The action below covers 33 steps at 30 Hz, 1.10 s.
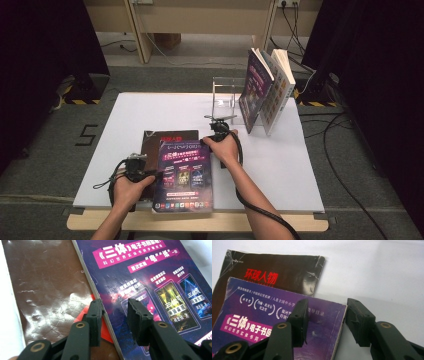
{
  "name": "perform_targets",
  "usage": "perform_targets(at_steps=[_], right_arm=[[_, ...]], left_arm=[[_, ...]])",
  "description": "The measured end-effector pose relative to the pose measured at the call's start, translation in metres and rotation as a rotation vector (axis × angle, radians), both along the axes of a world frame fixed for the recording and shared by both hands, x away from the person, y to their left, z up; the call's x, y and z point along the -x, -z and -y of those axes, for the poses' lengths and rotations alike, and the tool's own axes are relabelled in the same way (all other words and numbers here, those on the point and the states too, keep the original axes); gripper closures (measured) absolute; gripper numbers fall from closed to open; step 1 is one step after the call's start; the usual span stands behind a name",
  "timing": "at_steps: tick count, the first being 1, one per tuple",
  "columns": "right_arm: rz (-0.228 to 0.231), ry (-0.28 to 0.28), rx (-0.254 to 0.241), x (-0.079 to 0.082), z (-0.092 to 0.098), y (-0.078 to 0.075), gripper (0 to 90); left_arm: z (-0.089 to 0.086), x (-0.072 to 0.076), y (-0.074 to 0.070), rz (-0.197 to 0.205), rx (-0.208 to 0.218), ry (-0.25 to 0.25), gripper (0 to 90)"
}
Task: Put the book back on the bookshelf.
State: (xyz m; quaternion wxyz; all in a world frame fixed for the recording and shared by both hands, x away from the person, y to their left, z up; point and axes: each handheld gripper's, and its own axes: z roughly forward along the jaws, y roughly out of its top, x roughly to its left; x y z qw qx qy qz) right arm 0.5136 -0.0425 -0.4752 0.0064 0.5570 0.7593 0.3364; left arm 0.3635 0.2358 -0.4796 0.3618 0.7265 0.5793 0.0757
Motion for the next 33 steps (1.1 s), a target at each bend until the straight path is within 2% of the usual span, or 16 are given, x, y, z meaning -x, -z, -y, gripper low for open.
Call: perform_targets(at_steps=[1,2,3,4,5,6,7,9,11,13,15,17,20,24,29,33], right_arm=[[-0.015,0.012,-0.013,0.001,0.001,0.000,54.4],[-0.007,0.000,-0.013,0.001,0.002,0.001,54.5],[-0.018,0.007,-0.018,0.003,0.002,0.000,54.4],[-0.010,-0.001,-0.012,0.003,0.002,0.000,54.4],[-0.017,-0.013,-0.007,0.004,0.002,0.000,54.4],[-0.040,-0.003,-0.015,0.005,0.002,-0.001,54.4],[-0.027,-0.015,-0.015,0.006,0.002,0.000,54.4],[-0.043,-0.015,-0.016,0.008,0.003,-0.001,54.5],[-0.049,-0.019,-0.028,0.009,0.004,-0.001,55.6],[-0.087,-0.013,-0.052,0.010,0.006,-0.001,57.4],[-0.081,-0.014,-0.060,0.011,0.007,0.000,57.8],[-0.094,-0.015,-0.070,0.011,0.008,-0.001,59.1],[-0.076,-0.034,-0.065,0.012,0.009,-0.002,60.7],[-0.077,-0.034,-0.053,0.013,0.008,-0.004,62.2],[-0.047,-0.039,-0.048,0.016,0.008,-0.008,64.6],[-0.037,-0.035,-0.064,0.019,0.008,-0.013,65.5]], left_arm=[[0.000,0.000,0.000,0.000,0.000,0.000,64.1],[0.000,0.000,0.000,-0.001,0.001,-0.001,64.2],[0.000,0.000,0.000,-0.002,0.002,-0.001,64.2],[0.000,0.000,0.000,-0.001,0.001,-0.001,64.3],[0.000,0.000,0.000,-0.001,0.000,-0.002,64.3],[0.000,0.000,0.000,-0.001,-0.001,-0.001,64.3],[0.000,0.000,0.000,-0.001,-0.003,0.001,64.3],[0.000,0.000,0.000,0.000,-0.006,0.000,64.3],[0.000,0.000,0.000,-0.002,-0.004,0.002,64.3],[0.001,0.000,0.000,0.000,-0.007,0.001,64.4],[0.001,0.000,0.000,0.000,-0.008,0.001,64.4],[0.000,0.000,0.000,0.000,-0.007,0.001,64.4],[0.001,0.000,0.000,0.000,-0.008,0.001,64.4],[0.001,0.000,0.000,0.006,-0.011,0.000,64.4],[0.001,0.001,0.000,0.006,-0.015,0.000,64.4],[0.000,0.001,-0.001,0.005,-0.017,0.000,64.5]])
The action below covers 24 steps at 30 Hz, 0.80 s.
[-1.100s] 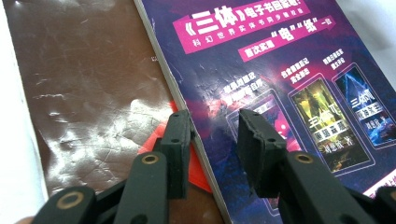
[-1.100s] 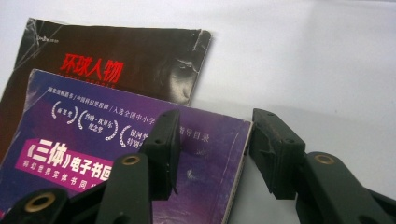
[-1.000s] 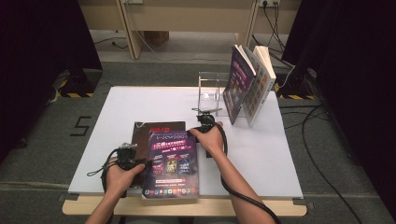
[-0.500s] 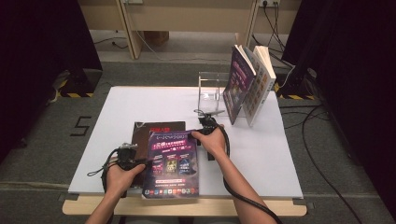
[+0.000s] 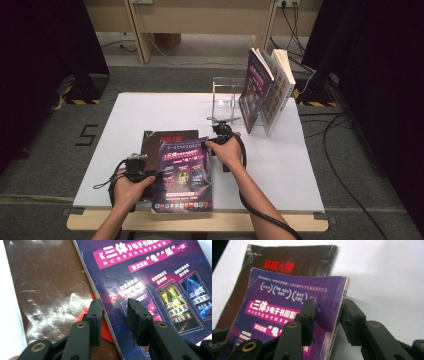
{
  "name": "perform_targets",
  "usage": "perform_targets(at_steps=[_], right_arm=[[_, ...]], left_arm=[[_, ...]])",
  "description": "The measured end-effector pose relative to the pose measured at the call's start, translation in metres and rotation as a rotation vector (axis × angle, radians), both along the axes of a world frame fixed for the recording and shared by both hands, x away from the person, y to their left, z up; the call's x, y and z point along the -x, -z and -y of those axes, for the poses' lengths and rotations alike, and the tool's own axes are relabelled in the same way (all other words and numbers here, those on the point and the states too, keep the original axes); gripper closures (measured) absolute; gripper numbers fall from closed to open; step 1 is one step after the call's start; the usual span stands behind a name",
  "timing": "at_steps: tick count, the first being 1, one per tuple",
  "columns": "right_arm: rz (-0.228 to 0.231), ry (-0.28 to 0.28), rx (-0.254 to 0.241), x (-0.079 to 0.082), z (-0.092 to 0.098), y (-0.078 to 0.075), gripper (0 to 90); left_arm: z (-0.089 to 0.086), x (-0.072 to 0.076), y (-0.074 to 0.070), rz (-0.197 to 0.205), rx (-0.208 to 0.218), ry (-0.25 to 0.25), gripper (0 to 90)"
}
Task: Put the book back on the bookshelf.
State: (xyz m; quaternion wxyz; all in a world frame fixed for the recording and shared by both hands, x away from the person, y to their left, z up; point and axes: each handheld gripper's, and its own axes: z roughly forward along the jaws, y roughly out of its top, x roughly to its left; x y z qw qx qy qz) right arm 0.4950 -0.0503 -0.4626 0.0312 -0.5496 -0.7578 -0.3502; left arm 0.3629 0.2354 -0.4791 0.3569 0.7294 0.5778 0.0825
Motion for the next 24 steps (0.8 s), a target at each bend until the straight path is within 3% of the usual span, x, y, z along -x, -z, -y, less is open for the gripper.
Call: perform_targets(at_steps=[3,9,13,15,20,24], right_arm=[[-0.043,-0.020,-0.024,0.003,0.001,-0.001,65.8],[-0.042,-0.034,-0.017,0.003,0.000,-0.001,66.9],[-0.037,-0.062,-0.018,0.003,-0.001,-0.003,72.7],[-0.049,-0.071,-0.049,0.003,-0.001,-0.005,76.2],[-0.049,-0.076,-0.048,0.004,-0.005,-0.011,78.5],[-0.075,-0.062,-0.095,0.005,-0.002,-0.013,80.0]], left_arm=[[0.000,0.000,0.000,0.000,-0.004,0.000,64.6],[0.000,0.000,0.000,0.002,-0.006,0.000,64.6],[-0.001,0.001,-0.001,0.000,-0.008,-0.003,64.7],[-0.001,0.001,-0.001,0.004,-0.008,-0.006,64.8],[-0.002,0.001,-0.001,0.002,-0.010,-0.002,65.0],[-0.004,0.000,-0.001,0.000,0.001,0.004,64.9]])
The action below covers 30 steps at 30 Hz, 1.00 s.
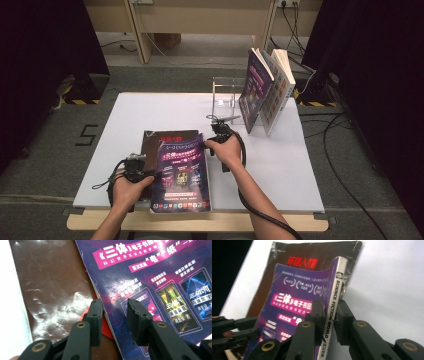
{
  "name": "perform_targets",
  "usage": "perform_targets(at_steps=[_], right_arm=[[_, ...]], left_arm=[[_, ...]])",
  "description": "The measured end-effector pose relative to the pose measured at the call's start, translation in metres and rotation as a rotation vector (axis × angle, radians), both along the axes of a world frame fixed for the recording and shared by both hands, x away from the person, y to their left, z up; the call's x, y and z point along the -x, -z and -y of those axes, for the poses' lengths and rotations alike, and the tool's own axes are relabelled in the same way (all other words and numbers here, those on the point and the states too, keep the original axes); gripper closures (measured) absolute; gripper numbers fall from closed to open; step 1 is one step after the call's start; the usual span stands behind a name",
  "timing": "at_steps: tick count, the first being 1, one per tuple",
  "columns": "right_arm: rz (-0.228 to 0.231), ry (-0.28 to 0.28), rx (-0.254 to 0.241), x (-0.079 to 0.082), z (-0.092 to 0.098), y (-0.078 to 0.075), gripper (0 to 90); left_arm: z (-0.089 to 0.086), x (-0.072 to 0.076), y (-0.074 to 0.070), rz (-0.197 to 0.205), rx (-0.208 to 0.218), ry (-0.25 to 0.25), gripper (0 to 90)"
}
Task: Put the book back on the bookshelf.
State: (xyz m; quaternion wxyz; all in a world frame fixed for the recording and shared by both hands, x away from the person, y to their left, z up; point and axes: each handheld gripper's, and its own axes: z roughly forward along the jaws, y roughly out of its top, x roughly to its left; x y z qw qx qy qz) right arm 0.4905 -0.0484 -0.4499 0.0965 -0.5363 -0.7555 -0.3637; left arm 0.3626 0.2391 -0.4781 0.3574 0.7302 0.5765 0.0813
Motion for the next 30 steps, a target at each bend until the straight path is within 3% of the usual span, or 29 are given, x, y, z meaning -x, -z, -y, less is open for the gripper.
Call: perform_targets(at_steps=[5,10,13,21,30], right_arm=[[-0.001,0.017,-0.071,0.002,0.006,0.000,81.9],[0.025,0.014,-0.097,0.003,0.007,-0.010,83.1],[0.044,0.018,-0.089,0.005,0.008,-0.017,83.2],[0.128,0.042,-0.090,0.010,0.017,-0.032,83.3],[0.256,0.060,-0.080,0.020,0.026,-0.053,83.2]], left_arm=[[-0.005,-0.001,-0.005,0.014,0.031,-0.001,65.6],[-0.007,-0.001,-0.008,0.031,0.036,-0.014,64.4],[-0.008,-0.001,-0.009,0.034,0.036,-0.011,63.8],[-0.007,-0.001,-0.010,0.046,0.043,-0.008,62.6],[-0.006,-0.001,-0.009,0.052,0.044,-0.006,60.8]])
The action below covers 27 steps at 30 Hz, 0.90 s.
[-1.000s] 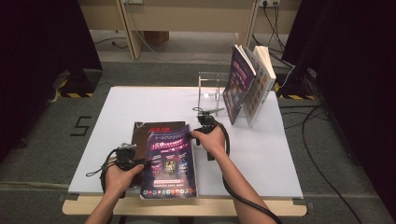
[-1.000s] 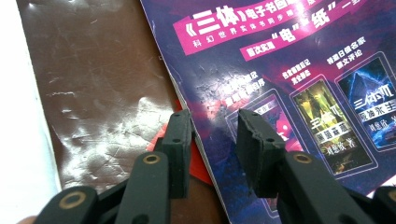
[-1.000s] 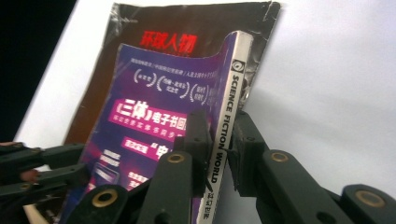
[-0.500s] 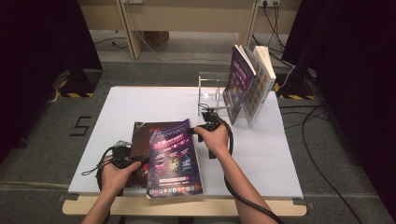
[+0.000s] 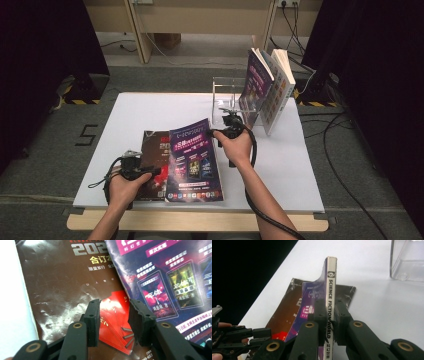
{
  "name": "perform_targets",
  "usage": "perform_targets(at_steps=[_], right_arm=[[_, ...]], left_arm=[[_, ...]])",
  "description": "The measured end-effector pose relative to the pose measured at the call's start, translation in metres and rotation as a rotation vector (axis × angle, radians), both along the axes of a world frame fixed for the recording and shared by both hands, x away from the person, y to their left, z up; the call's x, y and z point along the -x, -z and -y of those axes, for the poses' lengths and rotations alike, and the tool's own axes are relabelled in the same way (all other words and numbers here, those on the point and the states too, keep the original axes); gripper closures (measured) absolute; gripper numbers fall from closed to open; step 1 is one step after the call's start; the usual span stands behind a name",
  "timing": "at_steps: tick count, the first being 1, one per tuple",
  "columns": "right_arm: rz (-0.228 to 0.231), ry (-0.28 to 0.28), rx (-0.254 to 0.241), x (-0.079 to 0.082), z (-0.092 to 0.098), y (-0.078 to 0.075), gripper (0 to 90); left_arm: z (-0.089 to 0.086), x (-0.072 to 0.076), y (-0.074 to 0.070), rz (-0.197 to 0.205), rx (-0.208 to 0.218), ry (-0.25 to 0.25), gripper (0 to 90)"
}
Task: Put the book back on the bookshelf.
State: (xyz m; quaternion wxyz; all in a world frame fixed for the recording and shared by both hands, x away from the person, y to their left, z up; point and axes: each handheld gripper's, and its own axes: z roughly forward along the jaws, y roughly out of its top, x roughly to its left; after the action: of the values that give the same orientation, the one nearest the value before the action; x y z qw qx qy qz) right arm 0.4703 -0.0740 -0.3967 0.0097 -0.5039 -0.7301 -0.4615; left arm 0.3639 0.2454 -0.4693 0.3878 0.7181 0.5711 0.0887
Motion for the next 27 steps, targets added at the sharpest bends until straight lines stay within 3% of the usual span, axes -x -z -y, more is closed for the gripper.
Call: perform_targets(at_steps=[27], right_arm=[[0.257,0.046,0.036,0.021,0.009,-0.040,83.3]], left_arm=[[0.001,-0.001,0.002,-0.004,-0.001,0.001,60.4]])
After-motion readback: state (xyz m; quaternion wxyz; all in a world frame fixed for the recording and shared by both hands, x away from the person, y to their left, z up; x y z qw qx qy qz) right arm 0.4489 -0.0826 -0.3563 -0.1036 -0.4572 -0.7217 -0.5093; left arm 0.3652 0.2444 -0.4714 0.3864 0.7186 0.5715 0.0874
